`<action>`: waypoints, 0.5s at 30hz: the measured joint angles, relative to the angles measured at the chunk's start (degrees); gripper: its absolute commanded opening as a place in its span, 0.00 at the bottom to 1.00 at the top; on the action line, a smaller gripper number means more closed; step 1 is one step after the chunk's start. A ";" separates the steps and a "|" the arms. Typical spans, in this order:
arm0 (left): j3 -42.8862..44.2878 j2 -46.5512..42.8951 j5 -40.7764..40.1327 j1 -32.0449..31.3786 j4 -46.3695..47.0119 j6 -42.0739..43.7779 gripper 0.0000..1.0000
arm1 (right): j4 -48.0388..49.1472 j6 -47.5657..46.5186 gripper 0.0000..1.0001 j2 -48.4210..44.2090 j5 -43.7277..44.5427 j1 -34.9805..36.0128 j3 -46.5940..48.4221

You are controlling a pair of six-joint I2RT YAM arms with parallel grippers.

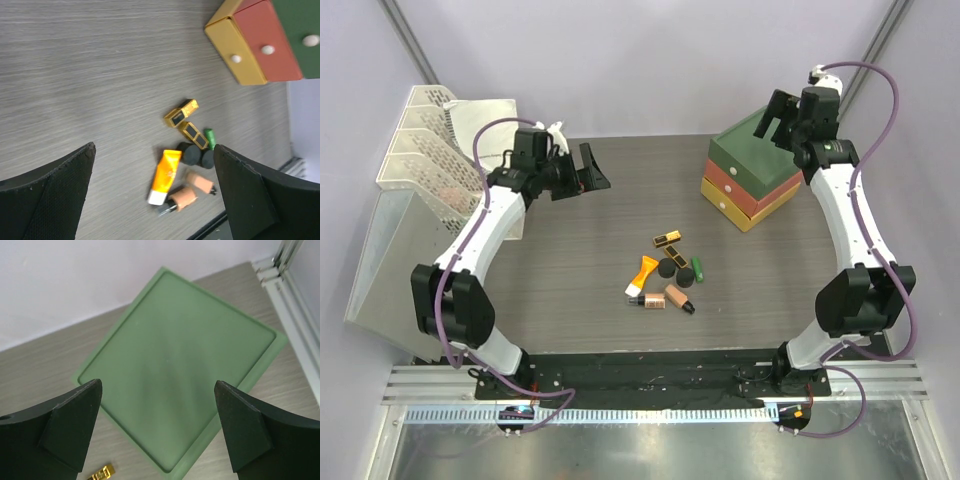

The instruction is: Organize the makeup

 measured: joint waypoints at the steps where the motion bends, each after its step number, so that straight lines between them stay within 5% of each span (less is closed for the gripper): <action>1: -0.57 -0.26 0.50 0.00 0.52 -0.79 1.00 | -0.76 0.35 1.00 0.28 -0.35 0.02 0.04; 6: -5.99 -1.07 7.67 -0.17 11.02 -9.90 1.00 | -3.30 2.60 0.98 0.83 -1.31 0.09 0.61; 9: -6.40 1.01 11.39 -1.31 16.55 -14.60 1.00 | -3.76 3.69 0.89 1.05 -1.38 0.17 1.44; 11: -5.75 3.39 13.42 -2.73 19.63 -16.70 1.00 | -4.50 4.13 0.79 1.95 -1.51 0.24 2.99; 15: -2.49 10.54 17.14 -6.86 26.10 -22.03 1.00 | -6.82 4.50 0.37 6.27 -2.49 0.35 8.35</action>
